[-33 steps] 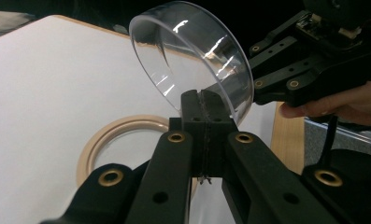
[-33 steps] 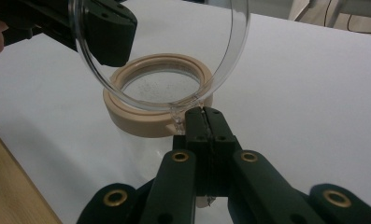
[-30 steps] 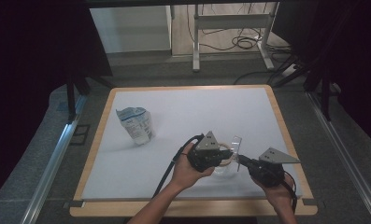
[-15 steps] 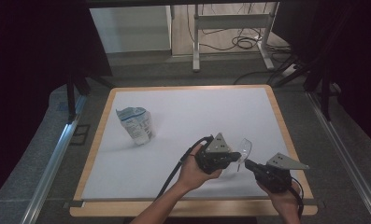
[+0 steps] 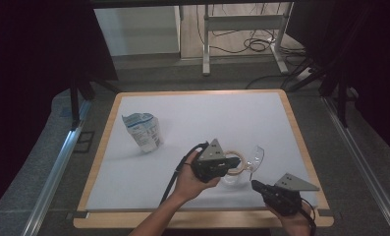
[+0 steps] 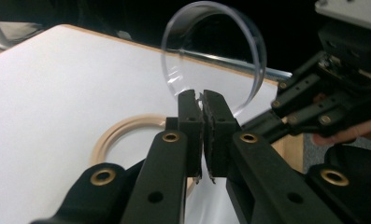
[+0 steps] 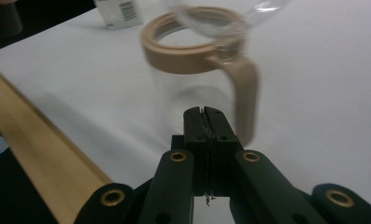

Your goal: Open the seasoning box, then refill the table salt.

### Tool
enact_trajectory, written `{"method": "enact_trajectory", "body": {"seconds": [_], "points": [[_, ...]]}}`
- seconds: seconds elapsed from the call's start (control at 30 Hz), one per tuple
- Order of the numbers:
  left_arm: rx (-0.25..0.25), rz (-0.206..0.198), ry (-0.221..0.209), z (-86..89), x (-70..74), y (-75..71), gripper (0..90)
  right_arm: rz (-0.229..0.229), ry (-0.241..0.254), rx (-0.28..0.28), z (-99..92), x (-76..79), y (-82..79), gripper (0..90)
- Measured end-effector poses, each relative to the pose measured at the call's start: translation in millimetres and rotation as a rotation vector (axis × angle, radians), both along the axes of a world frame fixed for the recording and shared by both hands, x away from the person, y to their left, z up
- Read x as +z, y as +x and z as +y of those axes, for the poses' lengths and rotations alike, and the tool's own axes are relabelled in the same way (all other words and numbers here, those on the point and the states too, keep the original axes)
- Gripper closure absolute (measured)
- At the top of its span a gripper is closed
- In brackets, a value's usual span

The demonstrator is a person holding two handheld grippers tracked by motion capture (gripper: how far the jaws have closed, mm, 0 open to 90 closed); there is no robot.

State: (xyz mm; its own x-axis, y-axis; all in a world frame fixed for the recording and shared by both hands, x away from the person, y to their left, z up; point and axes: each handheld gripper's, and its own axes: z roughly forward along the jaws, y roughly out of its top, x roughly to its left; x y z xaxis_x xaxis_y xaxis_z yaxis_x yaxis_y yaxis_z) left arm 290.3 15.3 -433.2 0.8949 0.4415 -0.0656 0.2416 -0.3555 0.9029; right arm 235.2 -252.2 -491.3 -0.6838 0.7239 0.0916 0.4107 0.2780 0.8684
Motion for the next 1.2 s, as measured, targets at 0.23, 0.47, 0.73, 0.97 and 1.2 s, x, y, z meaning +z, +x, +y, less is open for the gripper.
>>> {"method": "enact_trajectory", "body": {"seconds": [0.23,0.47,0.73,0.97,1.2], "points": [[0.084,0.038,0.006,39.6,-7.9,-6.3,39.7,-0.013,0.042,0.085,25.9,-7.2,-8.0,65.4],[0.149,0.035,0.006,77.3,-19.0,-18.2,30.5,-0.017,0.077,0.096,43.2,-16.0,-12.7,53.0],[0.228,0.053,-0.018,119.7,-42.0,-28.5,27.8,-0.051,0.045,0.13,64.8,-22.4,-13.4,49.2],[0.271,0.057,-0.016,140.7,-52.0,-30.6,26.0,-0.073,0.031,0.165,82.1,-18.2,-9.4,47.5],[0.317,0.046,-0.034,163.8,-54.3,-35.4,23.7,-0.11,-0.015,0.234,128.1,-13.9,-3.3,40.9]]}}
